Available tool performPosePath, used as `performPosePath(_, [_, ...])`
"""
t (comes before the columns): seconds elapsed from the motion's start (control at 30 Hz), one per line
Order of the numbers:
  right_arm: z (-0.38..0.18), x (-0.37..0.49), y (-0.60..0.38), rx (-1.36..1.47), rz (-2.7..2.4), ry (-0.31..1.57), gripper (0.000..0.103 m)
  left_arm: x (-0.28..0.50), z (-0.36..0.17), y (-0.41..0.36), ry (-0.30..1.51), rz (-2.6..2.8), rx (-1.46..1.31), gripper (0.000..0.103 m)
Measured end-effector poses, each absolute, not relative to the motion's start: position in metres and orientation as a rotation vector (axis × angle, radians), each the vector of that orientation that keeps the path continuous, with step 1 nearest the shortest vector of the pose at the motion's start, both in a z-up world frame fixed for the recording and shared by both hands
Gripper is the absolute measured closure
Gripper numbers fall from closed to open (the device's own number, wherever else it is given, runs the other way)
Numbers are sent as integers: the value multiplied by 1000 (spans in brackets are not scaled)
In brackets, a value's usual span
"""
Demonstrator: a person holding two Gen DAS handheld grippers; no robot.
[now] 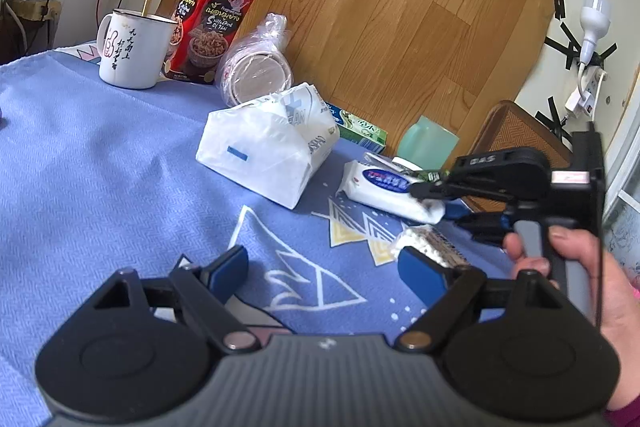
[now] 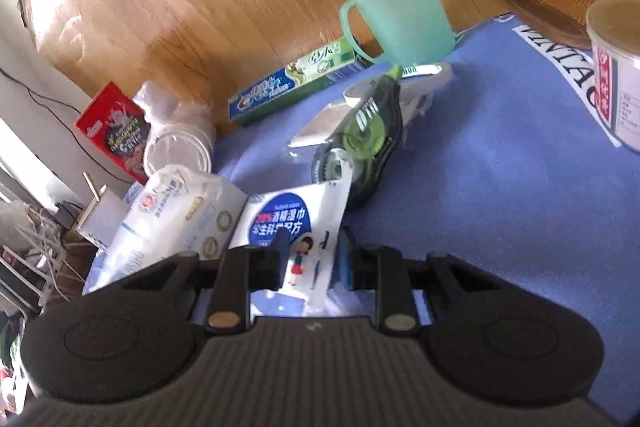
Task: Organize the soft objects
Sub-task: 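Grasp the white wet-wipe packet with the right gripper, then set the wet-wipe packet down on the cloth with the right gripper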
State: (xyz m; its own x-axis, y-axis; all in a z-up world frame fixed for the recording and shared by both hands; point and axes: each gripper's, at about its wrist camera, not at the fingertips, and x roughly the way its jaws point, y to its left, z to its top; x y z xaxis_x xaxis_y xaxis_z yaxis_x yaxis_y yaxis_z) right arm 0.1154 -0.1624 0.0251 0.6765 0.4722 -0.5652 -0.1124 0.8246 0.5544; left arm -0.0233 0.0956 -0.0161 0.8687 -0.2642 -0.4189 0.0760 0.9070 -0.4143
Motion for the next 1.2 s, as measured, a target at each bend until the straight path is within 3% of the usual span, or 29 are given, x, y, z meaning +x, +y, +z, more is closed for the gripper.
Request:
performPosePath(0.23, [60,54,-216,355,275,632,85,-23,-16,95,490,-182,-396,18])
performPosePath(0.53, [36,-80,-302,467,300,658,85,-24,-2,72,505,-287,-391,17])
performPosePath(0.63, [31,-111,-315,386,244,636,68,-28,14,38,488,-434,-350,17])
performPosePath(0.7, [32,-128,-318,317,173,584,24,-29,23,11,488,-528,-309,17])
performPosePath(0.73, [32,-136,-318,283,155,552,19,-28,26,0,498,-571,-301,17])
performPosePath(1.13, [-2,-139,-275,-9,210,546,18,0,13,-103,662,-720,-103,16])
performPosePath(1.17, [-6,-135,-271,-25,211,546,19,3,8,-108,686,-709,-80,18])
performPosePath(1.2, [-9,-132,-268,-36,209,544,21,4,3,-113,713,-706,-72,27])
